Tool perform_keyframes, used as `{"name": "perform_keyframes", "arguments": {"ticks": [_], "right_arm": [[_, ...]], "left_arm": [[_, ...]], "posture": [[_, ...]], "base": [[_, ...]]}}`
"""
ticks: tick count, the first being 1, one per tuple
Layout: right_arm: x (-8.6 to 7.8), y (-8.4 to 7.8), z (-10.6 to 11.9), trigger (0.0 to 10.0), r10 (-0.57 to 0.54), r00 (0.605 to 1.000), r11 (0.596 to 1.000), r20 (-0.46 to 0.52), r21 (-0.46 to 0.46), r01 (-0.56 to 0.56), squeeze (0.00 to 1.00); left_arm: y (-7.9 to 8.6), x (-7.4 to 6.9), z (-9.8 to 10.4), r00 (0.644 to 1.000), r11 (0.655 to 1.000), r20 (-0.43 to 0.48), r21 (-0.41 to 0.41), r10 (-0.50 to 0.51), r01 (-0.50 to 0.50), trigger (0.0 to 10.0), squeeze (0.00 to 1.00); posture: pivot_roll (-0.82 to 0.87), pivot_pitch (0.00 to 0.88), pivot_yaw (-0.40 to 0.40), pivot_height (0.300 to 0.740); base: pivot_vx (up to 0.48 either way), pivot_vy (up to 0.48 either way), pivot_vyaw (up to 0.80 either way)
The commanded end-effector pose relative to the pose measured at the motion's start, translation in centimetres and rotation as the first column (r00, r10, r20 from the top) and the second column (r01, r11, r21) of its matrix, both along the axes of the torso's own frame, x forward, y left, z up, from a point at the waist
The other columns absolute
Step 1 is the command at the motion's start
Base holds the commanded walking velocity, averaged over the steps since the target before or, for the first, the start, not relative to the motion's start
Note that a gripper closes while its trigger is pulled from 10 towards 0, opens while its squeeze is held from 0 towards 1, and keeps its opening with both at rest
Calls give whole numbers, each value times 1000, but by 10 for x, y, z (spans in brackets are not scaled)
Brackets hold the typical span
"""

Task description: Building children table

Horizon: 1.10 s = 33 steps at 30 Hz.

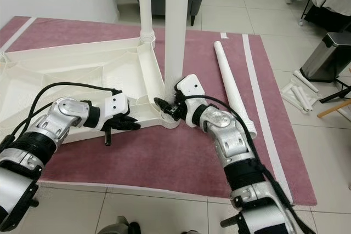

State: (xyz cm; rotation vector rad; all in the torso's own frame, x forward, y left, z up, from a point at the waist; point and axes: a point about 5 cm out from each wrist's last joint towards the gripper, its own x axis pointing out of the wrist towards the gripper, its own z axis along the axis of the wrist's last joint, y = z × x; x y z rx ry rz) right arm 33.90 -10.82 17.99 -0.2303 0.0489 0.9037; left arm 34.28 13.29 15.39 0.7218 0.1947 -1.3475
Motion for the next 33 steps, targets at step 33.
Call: {"name": "perform_keyframes", "arguments": {"ticks": [33], "right_arm": [[-29,-2,-78,0,-177,967,978,-183,-146,152,0]], "left_arm": [[-3,-29,24,987,989,65,-21,-147,149,0,0]], "posture": [[130,80,8,740]], "base": [[0,0,0]]}}
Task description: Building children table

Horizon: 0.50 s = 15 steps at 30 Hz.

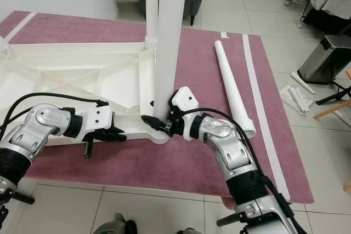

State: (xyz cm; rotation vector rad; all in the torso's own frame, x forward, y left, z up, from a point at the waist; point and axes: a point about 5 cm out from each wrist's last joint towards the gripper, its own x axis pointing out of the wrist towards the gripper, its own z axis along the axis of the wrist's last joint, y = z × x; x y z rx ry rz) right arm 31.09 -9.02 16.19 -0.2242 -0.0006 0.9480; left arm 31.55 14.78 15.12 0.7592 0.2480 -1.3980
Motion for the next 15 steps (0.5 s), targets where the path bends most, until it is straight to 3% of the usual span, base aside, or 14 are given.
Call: {"name": "perform_keyframes", "arguments": {"ticks": [1,2,3,4,7,9,10,11,12,13,14,15], "right_arm": [[-1,-20,-61,0,-229,951,965,-209,-181,193,0],[0,-19,-65,0,-300,929,948,-216,-179,265,0],[0,-19,-65,0,-300,929,948,-216,-179,265,0],[1,-19,-71,0,-385,898,917,-211,-196,347,0],[2,-20,-74,0,-454,867,886,-203,-205,416,0],[4,-25,-79,0,-606,775,792,-178,-220,569,0],[4,-25,-79,0,-606,775,792,-178,-220,569,0],[4,-27,-80,0,-665,727,745,-170,-222,629,0],[4,-27,-80,0,-665,727,745,-170,-222,629,0],[3,-28,-82,0,-746,647,666,-159,-219,713,0],[1,-26,-82,0,-784,602,620,-151,-211,756,0],[1,-26,-82,0,-784,602,620,-151,-211,756,0]], "left_arm": [[-18,-2,27,990,990,95,-85,-104,112,0,0],[-21,0,28,992,989,90,-109,-91,100,0,0],[-21,0,28,992,989,90,-109,-91,100,0,0],[-24,2,29,994,987,85,-133,-74,85,0,0],[-28,4,30,995,985,80,-157,-59,71,0,0],[-36,8,31,997,979,67,-198,-30,43,0,0],[-36,8,31,997,979,67,-198,-30,43,0,0],[-40,10,31,998,977,62,-212,-20,32,0,0],[-40,10,31,998,977,62,-212,-20,32,0,0],[-48,12,31,999,970,49,-241,-6,18,0,0],[-52,13,30,999,966,38,-259,0,10,0,0],[-52,13,30,999,966,38,-259,0,10,0,0]], "posture": [[130,80,8,740],[128,81,11,740],[128,81,11,740],[128,82,13,740],[125,84,15,740],[122,89,19,740],[122,89,19,740],[122,90,19,740],[122,90,19,740],[114,92,23,740],[111,93,25,740],[111,93,25,740]], "base": [[0,0,0],[0,0,0],[0,0,0],[0,0,0],[0,0,0],[0,0,0],[0,0,0],[0,0,0],[0,0,0],[0,0,0],[0,0,0],[0,0,0]]}}
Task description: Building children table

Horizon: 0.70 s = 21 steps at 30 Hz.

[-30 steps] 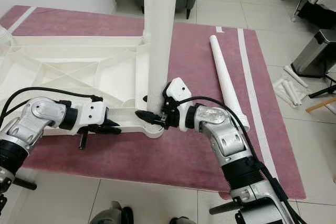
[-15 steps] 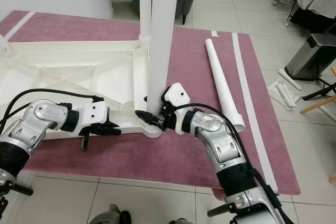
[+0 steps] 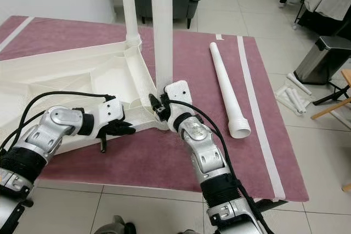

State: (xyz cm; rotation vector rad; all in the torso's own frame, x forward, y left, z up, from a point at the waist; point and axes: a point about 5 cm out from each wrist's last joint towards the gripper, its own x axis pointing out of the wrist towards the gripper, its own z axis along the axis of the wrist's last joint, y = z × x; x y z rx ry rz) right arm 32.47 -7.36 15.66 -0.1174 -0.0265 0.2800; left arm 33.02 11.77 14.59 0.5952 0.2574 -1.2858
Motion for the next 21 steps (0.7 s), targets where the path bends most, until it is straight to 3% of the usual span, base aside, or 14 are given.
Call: {"name": "perform_keyframes", "arguments": {"ticks": [1,7,15,16,19,20,21], "right_arm": [[-14,-41,-77,0,-278,904,958,-325,-162,237,0],[-23,-29,-81,0,-388,860,922,-332,-126,367,0],[-24,-28,-83,0,-433,836,901,-337,-139,410,0],[-24,-29,-83,1922,-438,836,899,-332,-142,414,0],[-24,-29,-83,1922,-438,836,899,-332,-142,414,0],[-22,-29,-80,10000,-435,842,900,-319,-138,413,0],[-22,-29,-80,10000,-435,842,900,-319,-138,413,0]], "left_arm": [[-26,-1,35,985,979,114,-145,-127,143,0,0],[-34,-2,30,987,977,94,-156,-131,145,0,0],[-33,-1,30,989,979,87,-156,-122,134,0,0],[-32,-1,29,989,979,86,-155,-120,132,0,0],[-32,-1,29,989,979,86,-155,-120,132,0,0],[-32,-1,29,989,980,85,-154,-117,129,0,0],[-32,-1,29,989,980,85,-154,-117,129,0,0]], "posture": [[109,94,25,740],[103,98,29,740],[106,99,27,740],[106,99,27,740],[106,99,27,740],[110,98,24,740],[110,98,24,740]], "base": [[0,0,0],[0,0,0],[0,0,0],[0,0,0],[0,0,0],[0,0,0],[0,0,0]]}}
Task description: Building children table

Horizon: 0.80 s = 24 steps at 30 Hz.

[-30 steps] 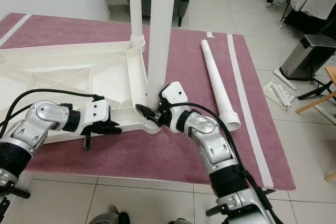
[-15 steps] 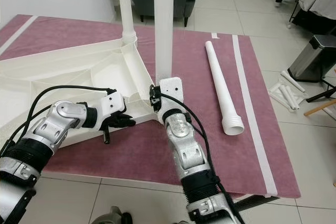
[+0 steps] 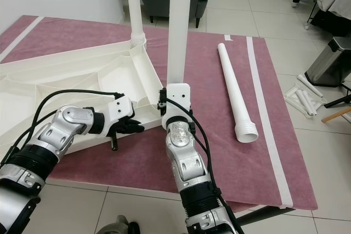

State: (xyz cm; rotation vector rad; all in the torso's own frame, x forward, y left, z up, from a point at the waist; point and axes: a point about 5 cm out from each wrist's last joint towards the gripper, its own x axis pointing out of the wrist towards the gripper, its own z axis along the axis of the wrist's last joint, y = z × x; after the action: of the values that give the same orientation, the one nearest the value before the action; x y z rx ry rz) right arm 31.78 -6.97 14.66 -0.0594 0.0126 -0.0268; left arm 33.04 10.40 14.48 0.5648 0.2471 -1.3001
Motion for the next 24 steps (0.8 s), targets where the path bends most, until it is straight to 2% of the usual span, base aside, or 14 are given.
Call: {"name": "perform_keyframes", "arguments": {"ticks": [1,5,6,7,10,13,24], "right_arm": [[-14,-30,-68,10000,-122,943,992,-311,-78,103,1000],[-10,-24,-59,10000,-70,962,997,-265,-39,62,1000],[-8,-20,-52,10000,-16,974,1000,-225,-10,14,0],[-8,-20,-52,10000,-16,974,1000,-225,-10,14,0],[-5,-15,-38,10000,87,985,996,-146,27,-84,0],[-3,-14,-30,10000,132,986,991,-98,23,-131,0],[2,-19,-21,10000,169,985,985,-36,-14,-170,0]], "left_arm": [[-18,-1,30,990,985,95,-126,-104,116,0,0],[-17,-1,30,990,986,95,-126,-100,112,0,0],[-17,-1,30,991,986,95,-126,-99,111,0,0],[-17,-1,30,991,986,95,-126,-99,111,0,0],[-17,0,30,991,986,95,-126,-98,110,0,0],[-17,0,30,991,986,96,-127,-97,109,0,0],[-16,0,31,991,986,96,-131,-92,104,0,0]], "posture": [[111,97,23,740],[111,96,23,740],[110,96,25,740],[110,96,25,740],[110,96,25,740],[110,94,24,740],[115,95,22,740]], "base": [[0,0,0],[0,0,0],[0,0,0],[0,0,0],[0,0,0],[0,0,0],[0,0,0]]}}
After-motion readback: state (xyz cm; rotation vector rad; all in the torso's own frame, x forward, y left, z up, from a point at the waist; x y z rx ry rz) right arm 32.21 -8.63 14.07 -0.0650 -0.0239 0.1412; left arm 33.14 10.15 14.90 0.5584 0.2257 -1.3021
